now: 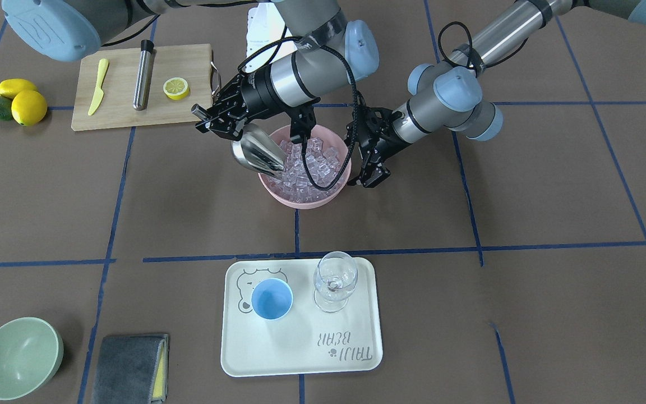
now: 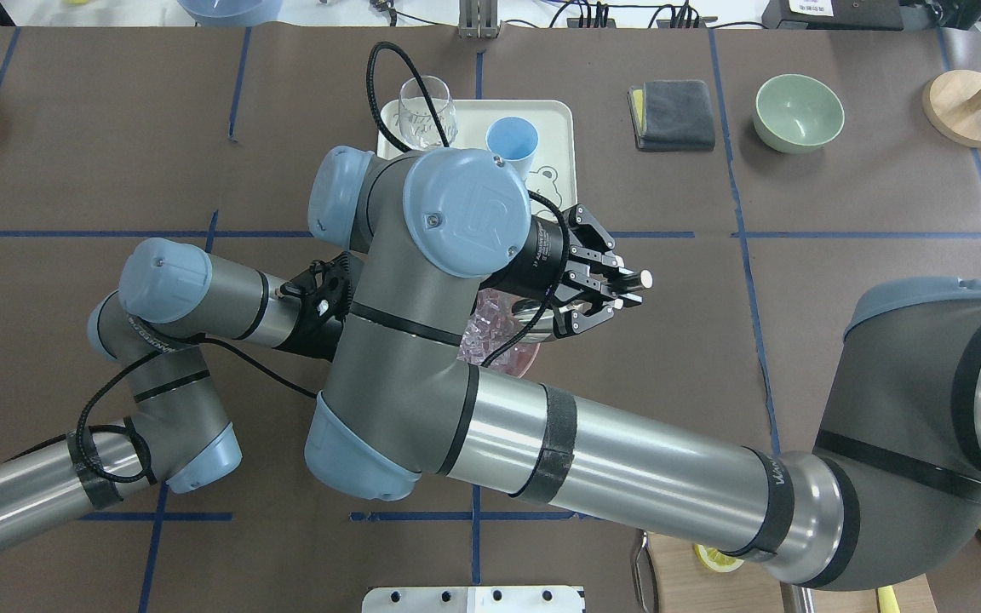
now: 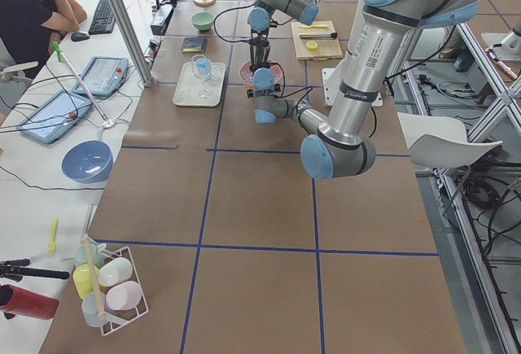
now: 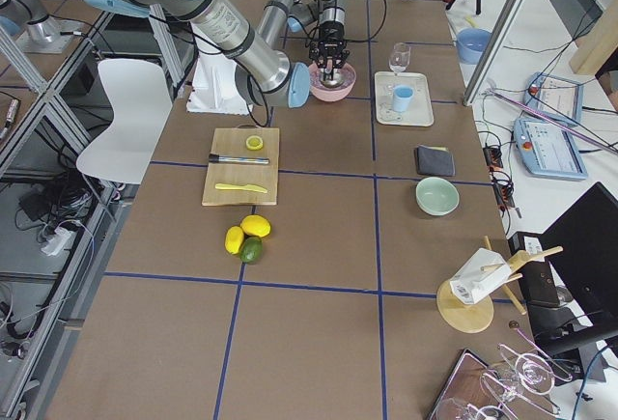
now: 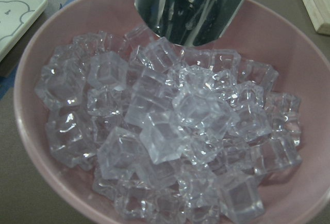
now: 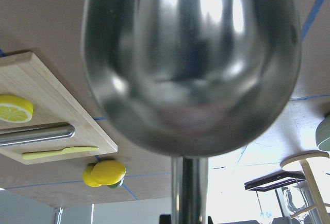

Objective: Put ice in cup with scoop
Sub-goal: 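Dip the scoop into the ice cubes with the right gripper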

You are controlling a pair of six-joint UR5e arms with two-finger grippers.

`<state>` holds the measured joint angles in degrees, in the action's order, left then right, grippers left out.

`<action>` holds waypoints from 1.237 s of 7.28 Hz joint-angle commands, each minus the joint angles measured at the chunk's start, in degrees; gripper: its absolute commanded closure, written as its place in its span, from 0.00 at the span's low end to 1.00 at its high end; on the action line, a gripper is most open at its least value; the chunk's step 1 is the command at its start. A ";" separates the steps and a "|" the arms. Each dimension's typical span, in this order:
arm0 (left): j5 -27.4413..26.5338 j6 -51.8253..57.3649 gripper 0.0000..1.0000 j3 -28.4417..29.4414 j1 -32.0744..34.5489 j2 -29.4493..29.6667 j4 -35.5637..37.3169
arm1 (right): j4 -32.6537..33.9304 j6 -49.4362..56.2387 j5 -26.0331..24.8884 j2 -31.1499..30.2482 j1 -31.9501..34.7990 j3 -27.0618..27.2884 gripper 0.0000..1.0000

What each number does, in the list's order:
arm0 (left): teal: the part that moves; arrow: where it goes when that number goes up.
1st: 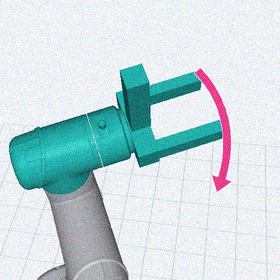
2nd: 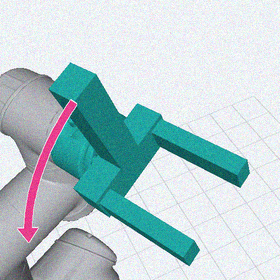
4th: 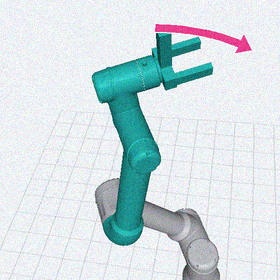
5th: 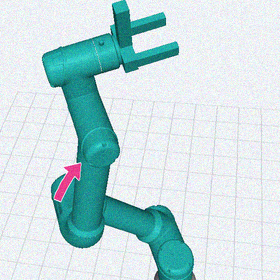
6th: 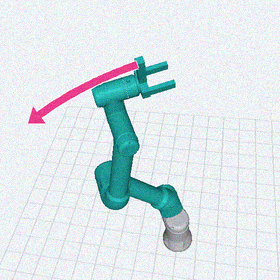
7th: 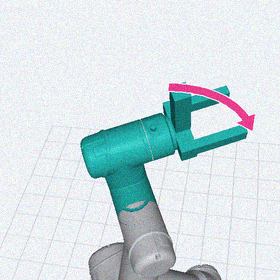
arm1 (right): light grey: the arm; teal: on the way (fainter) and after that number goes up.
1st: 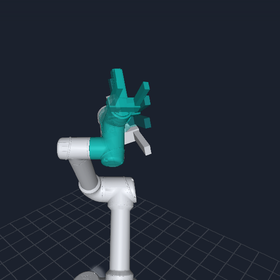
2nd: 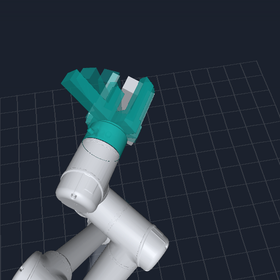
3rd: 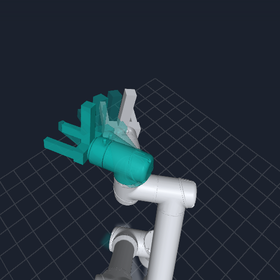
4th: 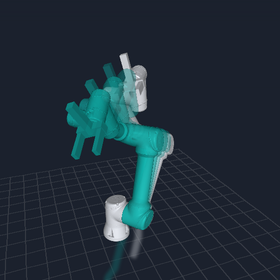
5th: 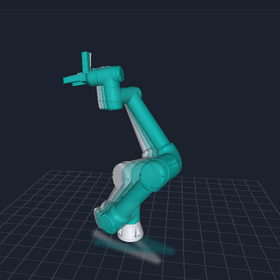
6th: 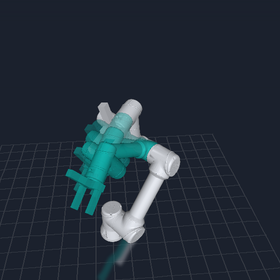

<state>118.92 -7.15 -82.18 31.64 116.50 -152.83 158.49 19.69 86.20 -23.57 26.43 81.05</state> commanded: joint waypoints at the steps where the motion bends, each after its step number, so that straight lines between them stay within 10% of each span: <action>1: 0.00 0.03 0.00 -0.08 0.00 -0.04 -0.10 | -2.90 0.00 -0.15 0.19 -0.76 -1.23 1.00; 9: 0.09 0.12 0.00 -0.08 0.70 -0.05 -0.28 | -12.31 0.09 -0.86 -2.88 -1.64 -1.16 1.00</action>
<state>119.00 -7.06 -82.27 32.22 116.41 -153.11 148.24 19.81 85.30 -25.51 24.81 79.59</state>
